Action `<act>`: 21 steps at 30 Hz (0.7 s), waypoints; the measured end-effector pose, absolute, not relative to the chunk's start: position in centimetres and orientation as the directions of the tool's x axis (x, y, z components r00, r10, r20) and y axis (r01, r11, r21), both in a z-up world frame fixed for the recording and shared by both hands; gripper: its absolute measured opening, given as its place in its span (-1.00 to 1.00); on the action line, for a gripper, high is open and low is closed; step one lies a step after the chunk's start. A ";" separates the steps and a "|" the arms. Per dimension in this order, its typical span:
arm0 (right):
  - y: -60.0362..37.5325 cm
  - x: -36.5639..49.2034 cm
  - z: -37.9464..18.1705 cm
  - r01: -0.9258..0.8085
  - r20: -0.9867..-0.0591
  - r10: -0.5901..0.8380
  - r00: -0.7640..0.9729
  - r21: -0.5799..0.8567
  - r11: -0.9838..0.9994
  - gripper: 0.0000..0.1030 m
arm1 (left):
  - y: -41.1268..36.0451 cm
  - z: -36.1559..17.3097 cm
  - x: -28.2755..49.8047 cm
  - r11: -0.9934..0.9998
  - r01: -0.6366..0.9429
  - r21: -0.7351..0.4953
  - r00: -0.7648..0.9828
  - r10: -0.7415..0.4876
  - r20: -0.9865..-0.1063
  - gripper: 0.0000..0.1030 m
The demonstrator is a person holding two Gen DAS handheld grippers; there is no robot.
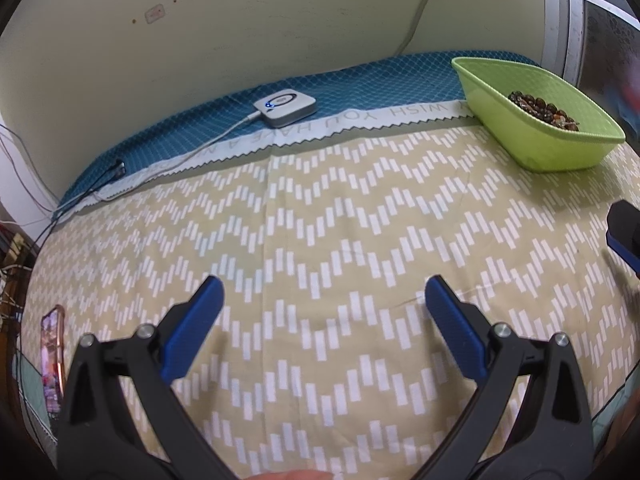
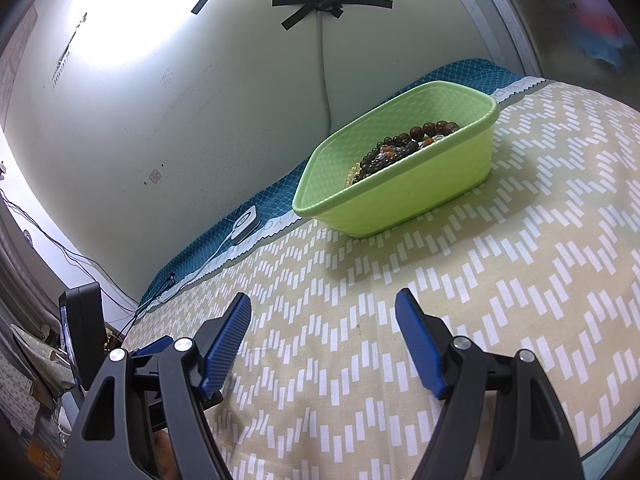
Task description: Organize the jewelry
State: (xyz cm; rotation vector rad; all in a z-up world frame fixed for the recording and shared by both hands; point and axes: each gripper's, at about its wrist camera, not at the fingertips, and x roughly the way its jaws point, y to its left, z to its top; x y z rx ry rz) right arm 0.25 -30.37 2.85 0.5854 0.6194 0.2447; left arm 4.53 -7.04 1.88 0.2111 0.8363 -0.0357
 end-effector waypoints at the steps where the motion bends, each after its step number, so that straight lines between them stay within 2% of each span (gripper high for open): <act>1: -30.4 0.3 2.8 -0.044 -0.475 0.384 0.792 0.583 0.811 -0.02 | -7.0 1.9 4.5 0.979 0.114 0.172 0.671 0.051 -0.740 0.88; 21: -30.4 0.3 2.9 -0.044 -0.473 0.384 0.793 0.584 0.811 -0.02 | -7.2 1.8 4.6 0.976 0.129 0.177 0.669 0.046 -0.742 0.88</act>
